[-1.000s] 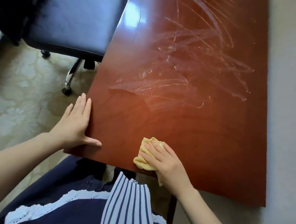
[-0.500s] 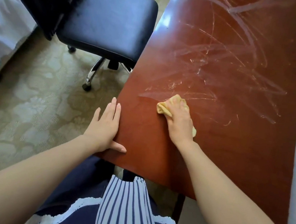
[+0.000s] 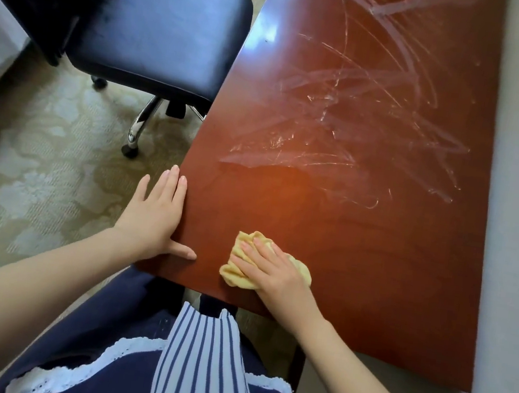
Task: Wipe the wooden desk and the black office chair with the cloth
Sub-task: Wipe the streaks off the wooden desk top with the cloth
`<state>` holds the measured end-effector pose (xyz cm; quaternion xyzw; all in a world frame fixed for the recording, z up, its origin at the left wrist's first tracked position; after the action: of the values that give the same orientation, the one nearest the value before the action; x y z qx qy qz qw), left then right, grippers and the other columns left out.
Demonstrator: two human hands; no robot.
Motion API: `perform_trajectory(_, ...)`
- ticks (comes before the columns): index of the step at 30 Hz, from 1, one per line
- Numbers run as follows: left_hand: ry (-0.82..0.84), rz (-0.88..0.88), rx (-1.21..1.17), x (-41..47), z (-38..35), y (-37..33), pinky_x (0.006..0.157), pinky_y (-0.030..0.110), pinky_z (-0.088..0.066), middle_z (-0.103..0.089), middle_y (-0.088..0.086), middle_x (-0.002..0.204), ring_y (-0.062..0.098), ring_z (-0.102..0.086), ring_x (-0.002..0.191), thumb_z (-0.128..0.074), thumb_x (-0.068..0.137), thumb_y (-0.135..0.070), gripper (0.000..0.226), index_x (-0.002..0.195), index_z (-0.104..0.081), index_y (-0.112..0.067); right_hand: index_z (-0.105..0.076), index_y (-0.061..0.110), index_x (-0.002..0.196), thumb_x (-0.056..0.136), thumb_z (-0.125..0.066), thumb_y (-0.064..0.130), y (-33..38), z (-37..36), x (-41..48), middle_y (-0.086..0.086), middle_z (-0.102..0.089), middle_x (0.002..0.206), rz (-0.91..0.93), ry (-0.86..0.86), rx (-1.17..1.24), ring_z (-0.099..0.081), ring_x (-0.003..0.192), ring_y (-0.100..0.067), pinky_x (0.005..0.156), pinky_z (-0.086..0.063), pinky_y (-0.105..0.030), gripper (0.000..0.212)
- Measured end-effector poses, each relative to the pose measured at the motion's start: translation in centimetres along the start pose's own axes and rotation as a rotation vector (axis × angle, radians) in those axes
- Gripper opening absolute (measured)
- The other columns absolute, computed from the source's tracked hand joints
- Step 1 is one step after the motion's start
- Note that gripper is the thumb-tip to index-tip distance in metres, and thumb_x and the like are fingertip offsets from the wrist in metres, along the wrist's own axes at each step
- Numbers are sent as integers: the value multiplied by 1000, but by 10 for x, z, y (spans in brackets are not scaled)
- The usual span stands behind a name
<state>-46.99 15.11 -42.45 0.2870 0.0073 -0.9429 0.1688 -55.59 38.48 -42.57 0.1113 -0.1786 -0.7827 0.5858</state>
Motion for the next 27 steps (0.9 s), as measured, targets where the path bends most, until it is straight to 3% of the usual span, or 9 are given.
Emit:
perform_trajectory(2,-40,-20,77,0,2,4,116,51,-1,8,21,158,30,5,147,-42,60,-89,137,148,9,2,-66,15,119,75,-74,-6,-16,9,-14,-6,-60,129,7,-7,-41,-55,122,-26,102,-44,-46,50)
perform_trajectory(4,-82,-25,96,1,4,10,116,53,-3,2,17,159,29,3,147,-41,60,-89,135,148,12,-1,-64,13,122,82,-61,-6,-31,19,-19,-8,-58,131,12,17,-75,-53,124,-28,101,-44,-48,44)
perform_trajectory(6,-94,-19,87,4,6,14,115,53,-5,7,16,159,29,4,147,-42,59,-90,138,147,18,-3,-64,10,122,88,-45,0,-44,29,-14,-10,-57,131,16,52,-111,-52,124,-30,100,-44,-50,40)
perform_trajectory(8,-76,-33,81,7,8,16,115,53,-5,18,15,158,28,10,147,-44,57,-90,140,146,20,-2,-63,8,122,87,-49,0,-52,36,1,-12,-56,132,3,80,-124,-51,124,-33,101,-42,-51,39)
perform_trajectory(12,-37,-68,33,13,5,16,116,51,-2,24,12,156,26,17,146,-47,58,-88,141,146,21,-1,-59,6,127,85,-58,-9,-66,40,51,-15,-50,138,-167,110,-44,-40,132,-36,109,-35,-49,45)
perform_trajectory(15,-32,-67,-1,12,3,15,116,51,-1,26,11,156,25,15,146,-49,58,-87,141,146,22,-3,-50,15,137,96,-52,7,-74,34,101,-6,-37,149,-325,62,-19,-25,142,-26,114,-28,-39,42)
perform_trajectory(19,-37,-63,-40,12,1,17,116,52,0,29,7,155,24,12,147,-51,58,-86,140,145,24,-6,-44,21,140,102,-40,19,-68,18,170,-2,-28,155,-493,4,-29,-16,145,-24,115,-21,-39,39)
perform_trajectory(23,-40,-54,-75,12,0,20,115,53,1,30,5,155,24,10,147,-53,58,-84,140,145,25,-8,-43,19,141,101,-39,16,-42,-1,202,-5,-26,155,-463,7,-78,-18,143,-28,116,-12,-41,40)
perform_trajectory(27,-45,-46,-102,11,-2,23,115,53,1,41,0,144,22,8,147,-54,57,-85,141,145,27,-10,-46,15,139,97,-47,12,-18,-11,186,-9,-31,152,-296,31,1,-22,143,-29,118,-8,-41,42)
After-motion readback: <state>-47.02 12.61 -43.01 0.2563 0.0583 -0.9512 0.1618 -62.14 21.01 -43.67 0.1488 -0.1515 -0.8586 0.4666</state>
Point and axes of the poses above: each hand's wrist, its own x-axis towards the middle knuckle, its own z-axis out of the back of the hand, y = z × x, the point moved 1 cm from there along x, towards the middle knuckle
